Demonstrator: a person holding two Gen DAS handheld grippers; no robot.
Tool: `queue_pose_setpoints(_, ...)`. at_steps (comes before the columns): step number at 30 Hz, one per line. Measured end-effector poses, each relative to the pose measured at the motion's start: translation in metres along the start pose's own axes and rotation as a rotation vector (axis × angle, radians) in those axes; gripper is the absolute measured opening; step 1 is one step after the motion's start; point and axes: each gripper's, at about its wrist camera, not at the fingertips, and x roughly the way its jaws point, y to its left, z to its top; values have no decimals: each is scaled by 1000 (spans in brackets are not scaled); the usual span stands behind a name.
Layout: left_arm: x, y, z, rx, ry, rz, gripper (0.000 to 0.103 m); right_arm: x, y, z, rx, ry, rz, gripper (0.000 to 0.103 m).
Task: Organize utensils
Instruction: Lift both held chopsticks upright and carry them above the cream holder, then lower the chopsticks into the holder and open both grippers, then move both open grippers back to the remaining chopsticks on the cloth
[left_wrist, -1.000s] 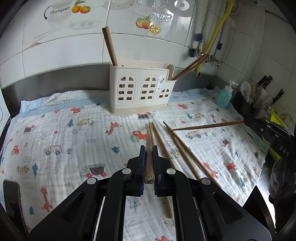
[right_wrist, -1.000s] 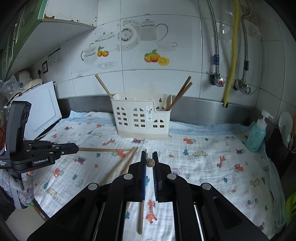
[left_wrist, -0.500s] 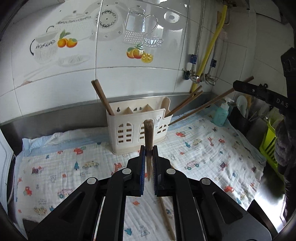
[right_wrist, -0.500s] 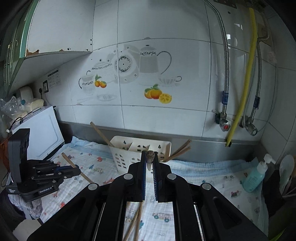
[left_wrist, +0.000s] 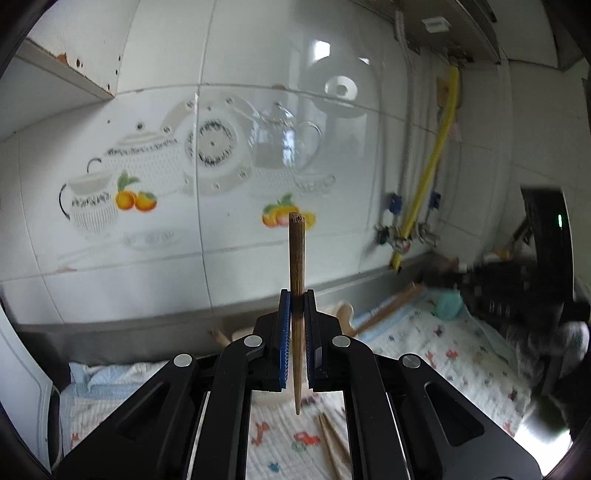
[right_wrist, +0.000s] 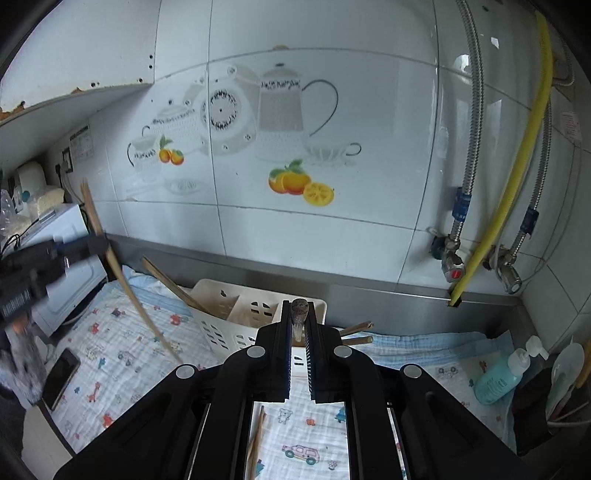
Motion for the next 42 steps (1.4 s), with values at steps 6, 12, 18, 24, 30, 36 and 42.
queue_pose_setpoints(6,16,9,33,-14,-80,52,6,16,-3,-1,6,20,13,7)
queue_pose_setpoints(12,43,16,37,-25,-79,97,6,30,-1,-4,0,41,26,7)
queue_pose_setpoints(18,67,24,20,-48,-24,106,6,39,1,-8,2,58,36,7)
queue_pose_setpoints(24,76,26,10,-45,11,96,6,40,-1,-12,16,52,42,7)
queue_pose_setpoints(30,66,19,12,-26,-1,87,8,31,-2,-13,27,20,33,19)
queue_pose_setpoints(36,37,8,10,-19,-27,65,9,9,1,-20,24,-25,19,23)
queue_pose_setpoints(42,3,-4,-20,5,-21,48,17,-17,16,-46,-14,-64,-24,38)
